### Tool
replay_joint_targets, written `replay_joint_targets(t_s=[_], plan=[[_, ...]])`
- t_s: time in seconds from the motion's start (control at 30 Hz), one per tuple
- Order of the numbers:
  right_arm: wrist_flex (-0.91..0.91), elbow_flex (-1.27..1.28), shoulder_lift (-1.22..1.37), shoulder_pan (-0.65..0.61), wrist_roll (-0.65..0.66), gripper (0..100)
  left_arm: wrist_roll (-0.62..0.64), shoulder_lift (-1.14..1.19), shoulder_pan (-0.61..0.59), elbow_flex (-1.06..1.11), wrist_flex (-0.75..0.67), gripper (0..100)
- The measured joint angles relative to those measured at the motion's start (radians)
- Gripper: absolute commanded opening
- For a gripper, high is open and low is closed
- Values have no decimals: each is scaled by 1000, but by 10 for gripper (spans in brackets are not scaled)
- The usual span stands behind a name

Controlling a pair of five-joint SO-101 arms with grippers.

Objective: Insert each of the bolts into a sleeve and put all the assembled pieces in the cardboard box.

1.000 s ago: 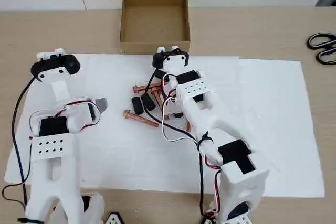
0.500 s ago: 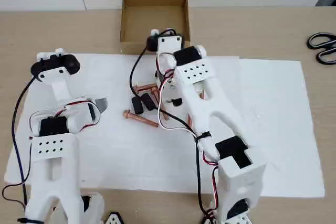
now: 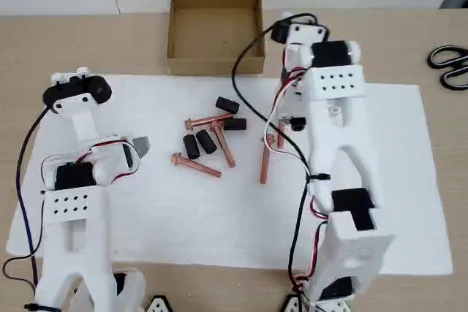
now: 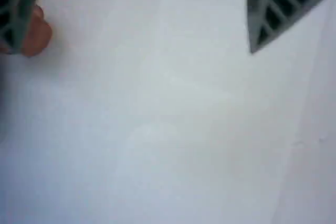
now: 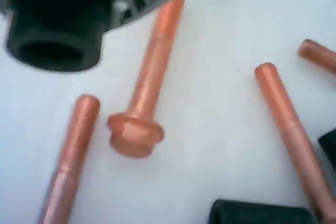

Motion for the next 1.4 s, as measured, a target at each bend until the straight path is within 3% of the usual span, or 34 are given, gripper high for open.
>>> replay_joint_targets(t_s=[0.37,0.93,1.3,1.4], plan=[[-29,305,-242,-15,87,4,0,0,0,0,0,260],[-396,810,-244,-9,147,4,0,0,0,0,-3,260],[-502,864,-249,-20,147,5,0,0,0,0,-3,260],[-502,864,-249,-40,147,44,0,0,0,0,-3,260]])
